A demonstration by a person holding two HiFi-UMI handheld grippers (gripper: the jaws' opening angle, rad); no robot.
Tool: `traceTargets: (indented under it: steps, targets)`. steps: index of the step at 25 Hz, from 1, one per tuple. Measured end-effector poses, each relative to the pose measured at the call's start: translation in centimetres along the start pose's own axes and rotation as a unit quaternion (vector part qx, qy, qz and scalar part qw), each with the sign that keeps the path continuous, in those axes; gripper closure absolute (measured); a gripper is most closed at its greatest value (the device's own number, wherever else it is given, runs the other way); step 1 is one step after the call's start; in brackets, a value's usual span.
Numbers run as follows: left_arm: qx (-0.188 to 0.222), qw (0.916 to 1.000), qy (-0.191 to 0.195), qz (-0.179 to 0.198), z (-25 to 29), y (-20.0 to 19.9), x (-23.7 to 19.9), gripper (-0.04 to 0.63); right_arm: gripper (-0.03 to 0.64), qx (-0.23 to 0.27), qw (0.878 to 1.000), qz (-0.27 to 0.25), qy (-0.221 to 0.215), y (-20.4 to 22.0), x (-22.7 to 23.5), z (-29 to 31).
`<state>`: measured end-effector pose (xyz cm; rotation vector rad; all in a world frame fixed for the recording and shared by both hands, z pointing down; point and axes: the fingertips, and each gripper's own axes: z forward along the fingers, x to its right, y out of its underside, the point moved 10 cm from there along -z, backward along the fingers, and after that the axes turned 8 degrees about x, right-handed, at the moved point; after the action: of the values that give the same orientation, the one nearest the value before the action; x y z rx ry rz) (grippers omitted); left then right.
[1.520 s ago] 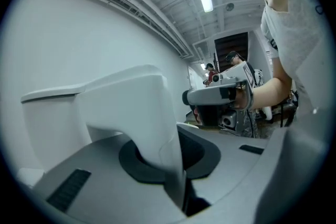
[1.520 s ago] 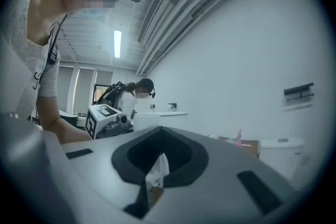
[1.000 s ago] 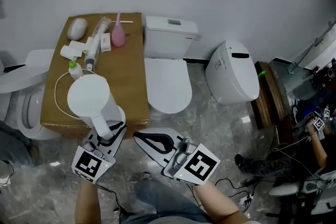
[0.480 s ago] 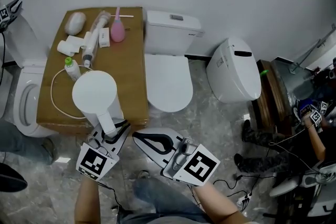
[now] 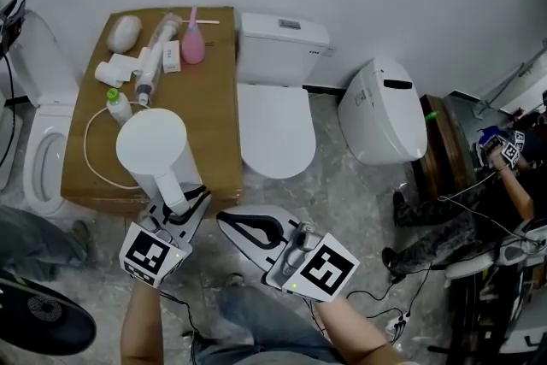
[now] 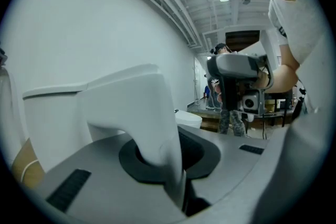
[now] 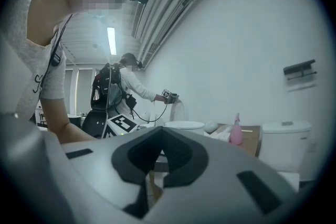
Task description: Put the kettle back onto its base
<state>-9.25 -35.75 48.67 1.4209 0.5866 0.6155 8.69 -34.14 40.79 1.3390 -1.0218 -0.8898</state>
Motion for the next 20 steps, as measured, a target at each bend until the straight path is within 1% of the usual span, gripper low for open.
traceTargets:
  steps: [3, 6, 8, 10, 14, 16, 18, 20]
  targets:
    - [-0.017, 0.9997, 0.007, 0.013, -0.7, 0.8, 1.3, 0.555, 0.609, 0.002, 1.0, 0.002, 0.0, 0.1, -0.3, 0.0]
    - [-0.025, 0.9988, 0.019, 0.038, -0.6, 1.8, 2.4, 0.557, 0.609, -0.002, 1.0, 0.003, 0.001, 0.2, -0.5, 0.0]
    - [-0.016, 0.9991, 0.018, 0.034, -0.4, 1.6, 2.1, 0.557, 0.609, -0.002, 1.0, 0.003, 0.0, 0.2, -0.6, 0.1]
    - [-0.014, 0.9991, 0.027, 0.03, -0.3, 1.5, 1.7, 0.555, 0.609, -0.001, 1.0, 0.002, -0.002, 0.1, -0.9, 0.2]
    - [-0.033, 0.9969, 0.053, 0.048, -0.6, 1.8, 2.2, 0.552, 0.609, 0.0, 1.0, 0.003, -0.005, 0.0, -1.5, 0.4]
    - [-0.05, 0.995, 0.065, 0.056, -0.8, 1.7, 2.3, 0.532, 0.609, -0.001, 1.0, 0.004, -0.006, -0.2, -1.7, 0.4]
    - [-0.062, 0.9933, 0.074, 0.062, -0.9, 1.6, 2.2, 0.486, 0.609, 0.001, 1.0, 0.002, -0.006, -0.3, -1.9, 0.4]
    - [-0.061, 0.9934, 0.073, 0.064, -1.1, 1.4, 2.0, 0.48, 0.609, 0.006, 1.0, -0.001, -0.006, -0.5, -2.2, 0.3]
